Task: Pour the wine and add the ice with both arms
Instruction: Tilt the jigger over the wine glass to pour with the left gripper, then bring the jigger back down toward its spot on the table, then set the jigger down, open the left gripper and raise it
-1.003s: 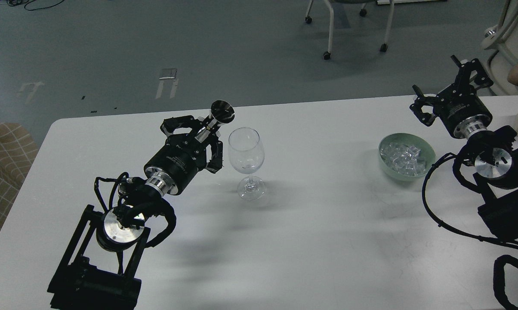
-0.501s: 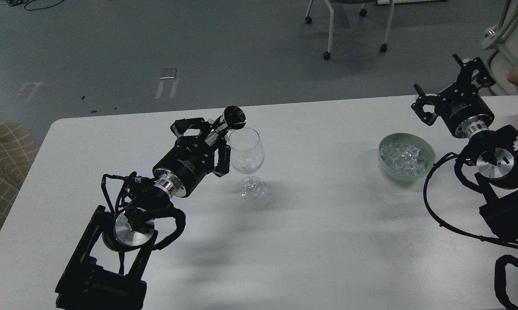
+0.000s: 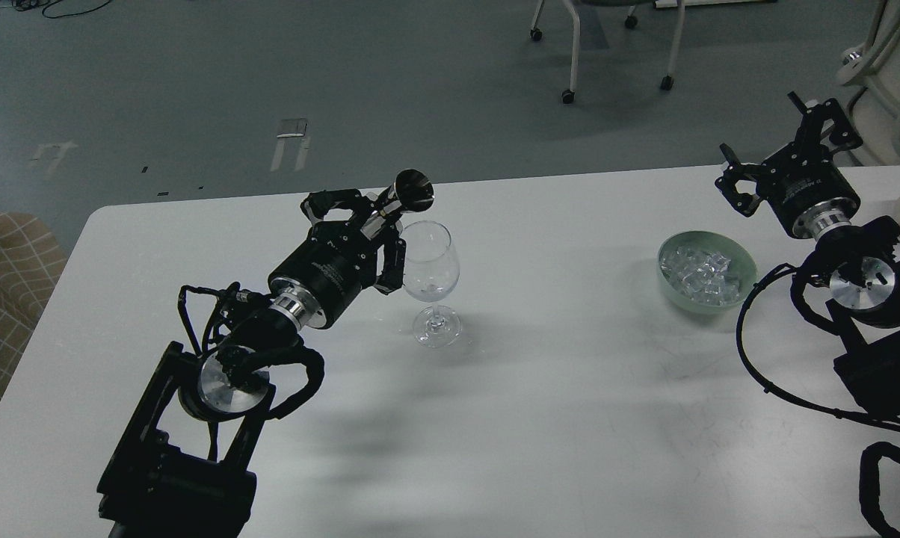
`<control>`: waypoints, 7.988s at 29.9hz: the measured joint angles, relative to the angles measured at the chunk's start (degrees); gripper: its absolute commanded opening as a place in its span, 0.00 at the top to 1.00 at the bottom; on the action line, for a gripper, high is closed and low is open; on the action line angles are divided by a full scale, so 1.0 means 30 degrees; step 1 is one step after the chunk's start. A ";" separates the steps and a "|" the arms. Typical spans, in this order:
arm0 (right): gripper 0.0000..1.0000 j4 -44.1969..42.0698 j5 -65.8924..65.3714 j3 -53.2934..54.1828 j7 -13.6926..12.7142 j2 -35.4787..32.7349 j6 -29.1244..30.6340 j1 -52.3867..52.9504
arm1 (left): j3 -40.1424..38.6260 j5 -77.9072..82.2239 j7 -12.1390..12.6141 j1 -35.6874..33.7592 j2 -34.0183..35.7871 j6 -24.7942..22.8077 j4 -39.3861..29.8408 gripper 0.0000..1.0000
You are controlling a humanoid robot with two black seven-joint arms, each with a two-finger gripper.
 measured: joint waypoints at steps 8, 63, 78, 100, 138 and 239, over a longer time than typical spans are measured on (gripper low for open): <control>0.00 0.0003 0.0000 0.0028 0.0000 -0.0131 0.0019 -0.0026 | 0.0004 0.0008 0.0018 -0.0264 0.0719 -0.0545 0.0009 0.88; 0.00 -0.0005 0.0030 0.0599 -0.0001 -0.0450 0.0388 -0.0410 | 0.1327 0.3658 0.0664 -0.1276 0.4339 -0.2757 0.0403 0.88; 0.00 0.0019 0.0030 0.0762 -0.0001 -0.0435 0.0400 -0.0412 | 0.1466 0.5676 0.0780 -0.1499 0.4360 -0.3897 0.0403 0.88; 0.00 0.0018 0.0029 0.0849 -0.0002 -0.0496 0.0577 -0.0661 | 0.2877 0.8045 0.2416 -0.3092 0.5657 -0.3925 0.0437 0.88; 0.00 0.1130 0.0029 0.1289 -0.0033 -0.1082 0.0484 -0.1184 | 0.3871 1.0814 0.2937 -0.4404 0.6500 -0.3971 0.0281 0.88; 0.00 0.2031 -0.0155 0.0964 -0.0172 -0.1047 -0.0240 -0.1928 | -0.8025 -0.4338 0.2300 0.1798 0.2004 -0.7225 0.9660 0.33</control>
